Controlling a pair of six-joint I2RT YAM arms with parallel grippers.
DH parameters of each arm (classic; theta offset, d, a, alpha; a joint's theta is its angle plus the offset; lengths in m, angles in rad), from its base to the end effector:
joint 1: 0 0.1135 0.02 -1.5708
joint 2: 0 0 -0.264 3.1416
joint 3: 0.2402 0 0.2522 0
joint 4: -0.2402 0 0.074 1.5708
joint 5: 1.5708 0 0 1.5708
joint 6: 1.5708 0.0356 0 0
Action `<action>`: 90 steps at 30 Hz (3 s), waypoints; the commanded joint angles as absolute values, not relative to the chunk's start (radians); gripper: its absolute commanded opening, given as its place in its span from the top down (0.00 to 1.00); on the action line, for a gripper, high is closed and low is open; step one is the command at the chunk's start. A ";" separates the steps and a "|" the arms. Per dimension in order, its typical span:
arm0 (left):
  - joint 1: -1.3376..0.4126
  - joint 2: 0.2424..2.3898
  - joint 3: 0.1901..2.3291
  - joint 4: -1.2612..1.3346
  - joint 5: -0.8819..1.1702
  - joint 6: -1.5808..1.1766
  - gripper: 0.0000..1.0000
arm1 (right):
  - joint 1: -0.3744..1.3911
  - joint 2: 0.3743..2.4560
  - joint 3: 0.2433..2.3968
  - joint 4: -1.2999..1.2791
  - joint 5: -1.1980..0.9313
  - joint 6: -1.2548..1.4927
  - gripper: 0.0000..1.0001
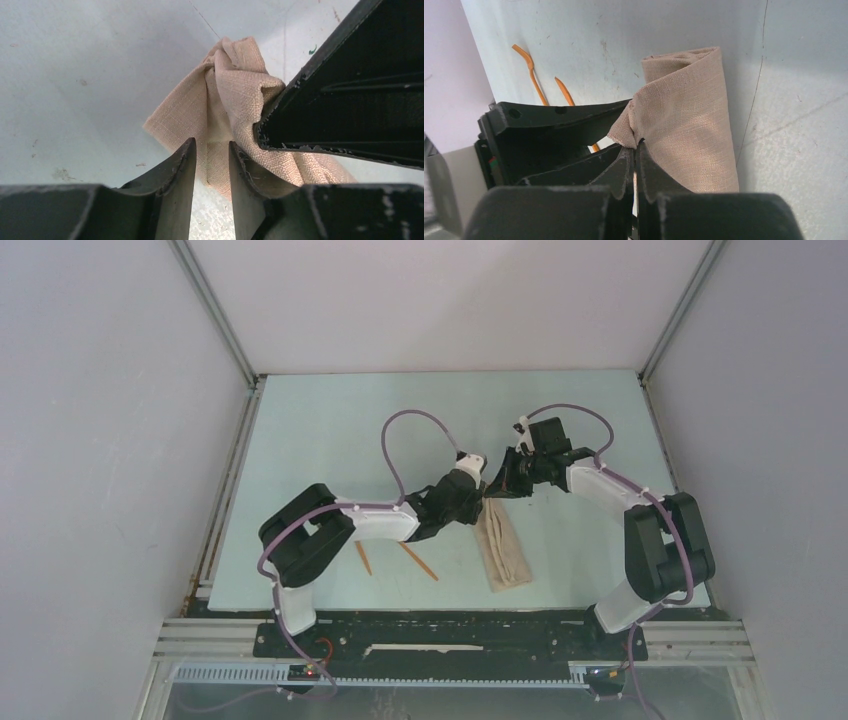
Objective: Fold the napkin into a case and place the utensils inside
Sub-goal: Grasp the top corner of the smaller rectangle folded napkin from the folded napkin.
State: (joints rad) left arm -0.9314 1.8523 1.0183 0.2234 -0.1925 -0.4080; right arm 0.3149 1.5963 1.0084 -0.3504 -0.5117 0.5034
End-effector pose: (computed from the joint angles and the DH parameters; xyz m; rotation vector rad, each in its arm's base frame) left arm 0.2392 -0.3102 0.1635 0.4665 2.1729 -0.5495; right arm 0.3045 0.1175 0.2068 0.0231 2.6071 0.9616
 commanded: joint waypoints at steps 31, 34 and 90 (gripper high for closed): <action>-0.969 1.915 1.118 0.144 -0.361 -0.338 0.95 | 0.318 1.570 0.980 -0.328 -0.534 0.493 1.00; -0.953 1.875 1.075 0.197 -0.305 -0.367 1.00 | 0.320 1.577 0.963 -0.303 -0.549 0.494 1.00; -0.843 1.742 0.732 0.654 -0.027 -0.574 1.00 | 0.328 1.643 0.710 0.247 -0.714 0.568 0.66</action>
State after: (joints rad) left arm -0.8494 1.7836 0.7479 0.6125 -0.0444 -0.5613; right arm 0.3378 1.6661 0.7074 0.1925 -0.6930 0.5838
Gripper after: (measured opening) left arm 0.003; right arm 0.339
